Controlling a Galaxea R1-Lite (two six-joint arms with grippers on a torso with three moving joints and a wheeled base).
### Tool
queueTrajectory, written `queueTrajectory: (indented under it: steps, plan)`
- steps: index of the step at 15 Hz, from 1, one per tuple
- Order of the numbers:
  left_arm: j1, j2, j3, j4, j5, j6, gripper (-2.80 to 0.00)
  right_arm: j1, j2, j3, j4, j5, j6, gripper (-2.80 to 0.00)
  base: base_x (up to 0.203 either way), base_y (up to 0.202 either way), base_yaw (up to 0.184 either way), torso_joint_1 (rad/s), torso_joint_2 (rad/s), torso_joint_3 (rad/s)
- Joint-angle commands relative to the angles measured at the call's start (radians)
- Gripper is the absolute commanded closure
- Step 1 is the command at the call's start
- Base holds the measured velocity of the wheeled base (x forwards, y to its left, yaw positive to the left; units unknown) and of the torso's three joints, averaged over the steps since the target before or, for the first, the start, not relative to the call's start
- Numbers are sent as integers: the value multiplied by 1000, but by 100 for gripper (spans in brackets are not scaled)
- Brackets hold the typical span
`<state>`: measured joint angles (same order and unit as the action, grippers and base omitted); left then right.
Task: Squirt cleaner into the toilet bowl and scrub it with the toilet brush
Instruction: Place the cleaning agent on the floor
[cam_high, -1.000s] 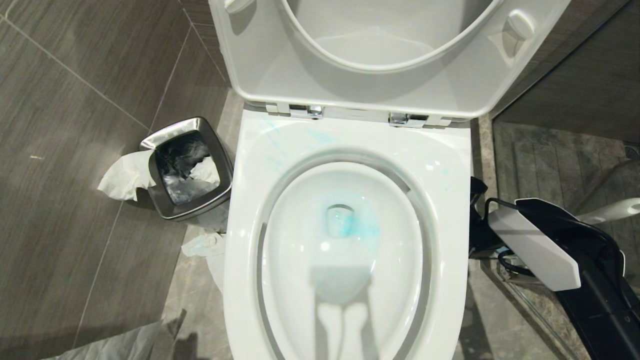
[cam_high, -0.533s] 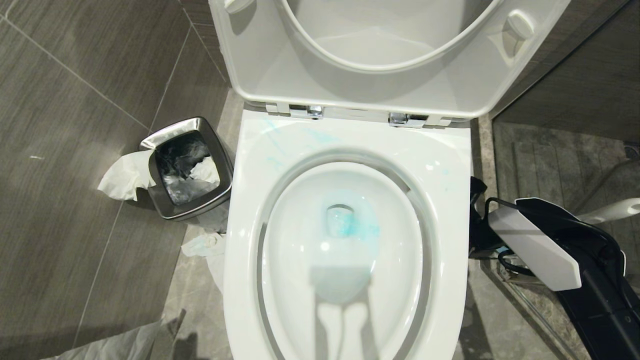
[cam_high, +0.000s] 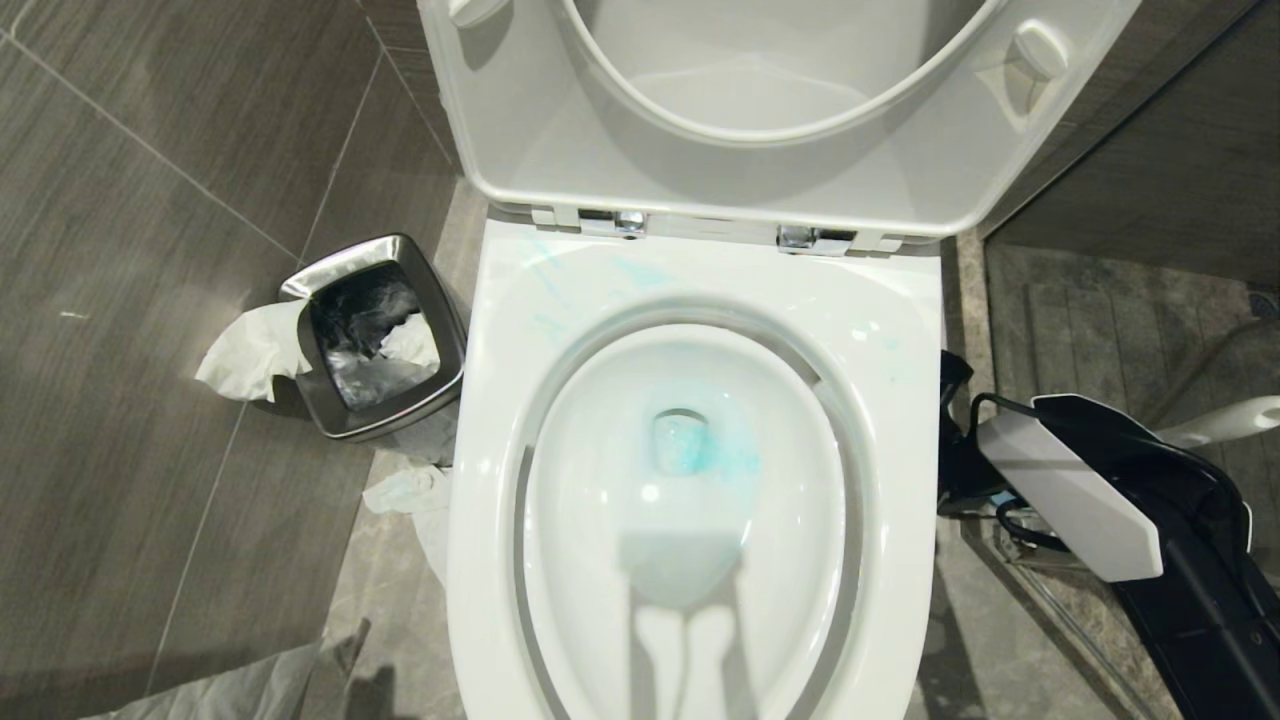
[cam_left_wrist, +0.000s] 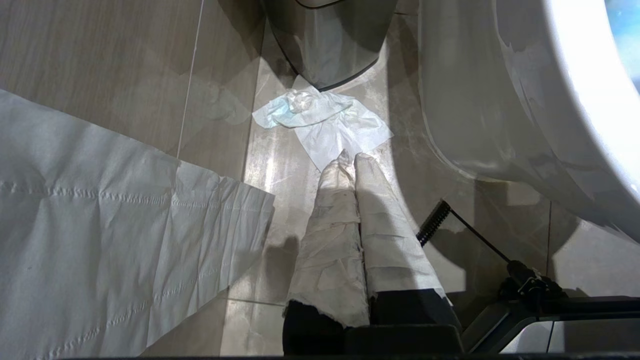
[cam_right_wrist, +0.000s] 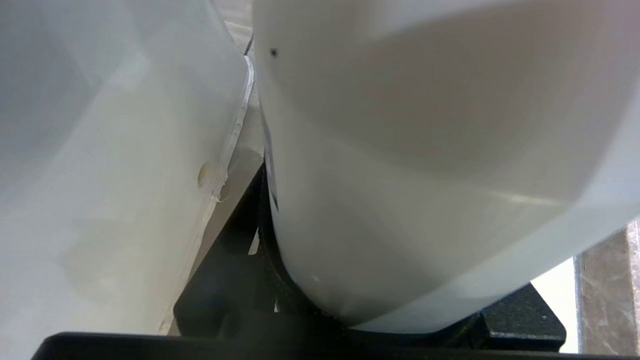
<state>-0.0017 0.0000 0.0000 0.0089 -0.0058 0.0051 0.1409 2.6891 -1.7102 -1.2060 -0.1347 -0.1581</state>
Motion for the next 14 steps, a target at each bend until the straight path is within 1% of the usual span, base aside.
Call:
queueTrajectory:
  steps: [1, 8, 11, 14]
  plan:
    - [0, 0, 2, -1, 0, -1, 0, 2, 8, 6, -12, 0, -2, -280, 0, 0, 0, 0, 0, 0]
    - [0, 0, 2, 0, 0, -1, 0, 10, -32, 24, -18, -3, -5, -280, 0, 0, 0, 0, 0, 0]
    - [0, 0, 2, 0, 0, -1, 0, 15, -86, 117, -25, -23, -5, -280, 0, 0, 0, 0, 0, 0]
    - [0, 0, 2, 0, 0, -1, 0, 29, -160, 283, -73, -37, -5, -280, 0, 0, 0, 0, 0, 0]
